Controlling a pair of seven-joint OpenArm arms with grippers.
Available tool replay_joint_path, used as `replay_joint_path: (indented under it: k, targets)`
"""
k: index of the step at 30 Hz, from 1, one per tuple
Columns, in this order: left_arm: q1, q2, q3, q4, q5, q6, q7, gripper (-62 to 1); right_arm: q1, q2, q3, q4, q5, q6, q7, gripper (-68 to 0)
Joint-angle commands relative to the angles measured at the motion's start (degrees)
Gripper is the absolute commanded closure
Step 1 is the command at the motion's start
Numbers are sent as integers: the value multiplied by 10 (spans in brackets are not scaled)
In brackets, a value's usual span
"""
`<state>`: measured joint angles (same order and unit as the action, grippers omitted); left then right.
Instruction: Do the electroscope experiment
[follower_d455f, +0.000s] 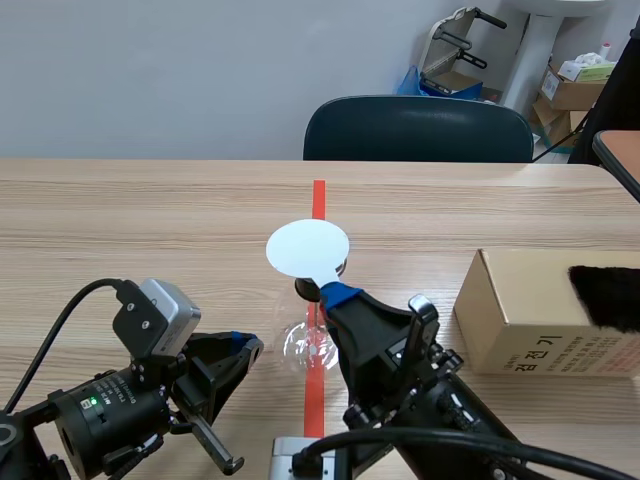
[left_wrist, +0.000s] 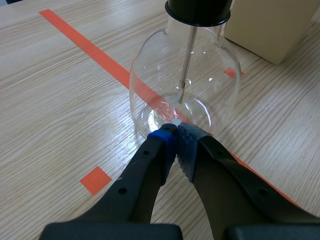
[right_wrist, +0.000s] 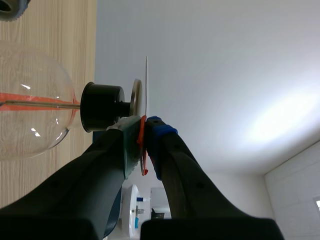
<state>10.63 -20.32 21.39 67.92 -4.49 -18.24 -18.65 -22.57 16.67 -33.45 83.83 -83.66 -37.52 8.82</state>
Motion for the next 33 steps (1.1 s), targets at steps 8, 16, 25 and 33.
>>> replay_joint_path:
  k: [8,16,25,33]
  targets:
    - [-2,1,-1,11,-3,-3,-8,-34,7,1,5,5,0,-7,-4,-10]
    - [-2,1,-1,11,-3,-3,-8,-34,7,1,5,5,0,-7,-89,-10]
    - [-2,1,-1,11,-3,-3,-8,-34,7,1,5,5,0,-6,-254,-10]
    - [-2,1,-1,11,-3,-3,-8,-34,7,1,5,5,0,-6,-349,-10]
